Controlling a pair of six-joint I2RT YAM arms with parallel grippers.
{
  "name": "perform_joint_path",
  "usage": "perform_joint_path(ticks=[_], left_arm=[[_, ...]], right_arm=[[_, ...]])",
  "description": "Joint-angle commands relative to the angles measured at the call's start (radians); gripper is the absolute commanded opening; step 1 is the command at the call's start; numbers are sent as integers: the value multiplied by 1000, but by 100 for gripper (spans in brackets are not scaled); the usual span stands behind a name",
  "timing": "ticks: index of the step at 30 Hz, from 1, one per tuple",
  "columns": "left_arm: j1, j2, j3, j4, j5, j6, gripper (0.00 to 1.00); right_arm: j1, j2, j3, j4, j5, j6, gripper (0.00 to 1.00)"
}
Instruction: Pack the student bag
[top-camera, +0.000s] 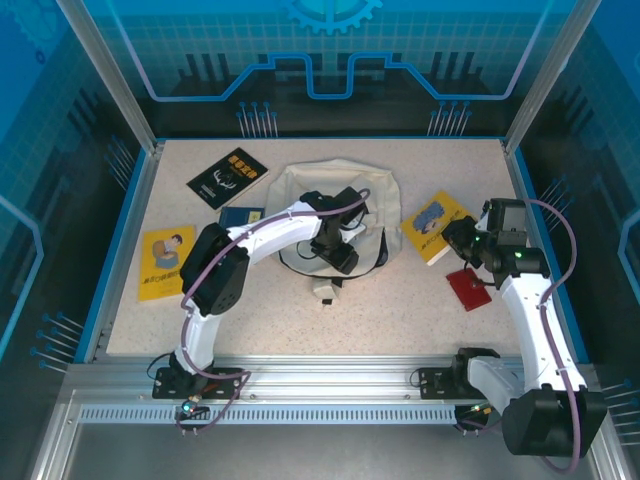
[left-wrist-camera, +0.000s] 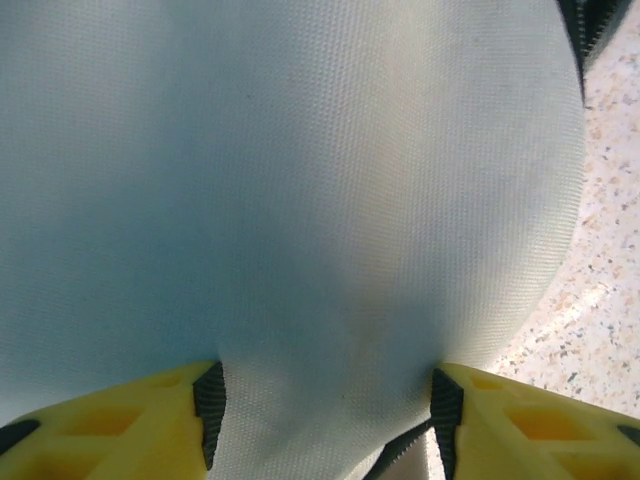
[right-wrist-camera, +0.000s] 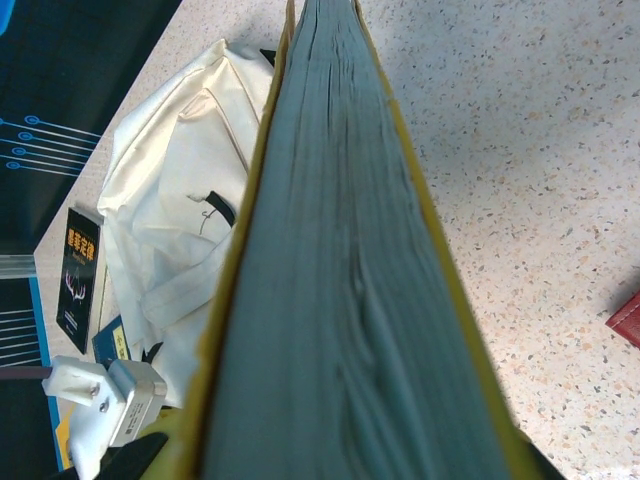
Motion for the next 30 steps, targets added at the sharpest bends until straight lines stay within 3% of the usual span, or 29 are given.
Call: perform_joint_path(ticks=[1, 7, 13, 16, 24, 30], left_arm=[[1, 36, 46, -55, -50, 49, 52], [1, 34, 84, -55, -39, 52, 21], [2, -15, 111, -11, -19, 40, 6], [4, -38, 122, 52, -21, 17, 1], [9, -45, 246, 250, -84, -101, 0], [19, -112, 224, 440, -172, -178, 0]], right_arm=[[-18, -26, 4, 52, -39, 3, 5], [-18, -31, -26, 52, -37, 3, 4], [-24, -35, -30, 46, -29, 1, 4], [-34, -44, -29, 36, -21, -2, 4], [-97, -111, -7, -34, 1, -37, 4], [-116, -144, 46, -86, -100, -80, 4]])
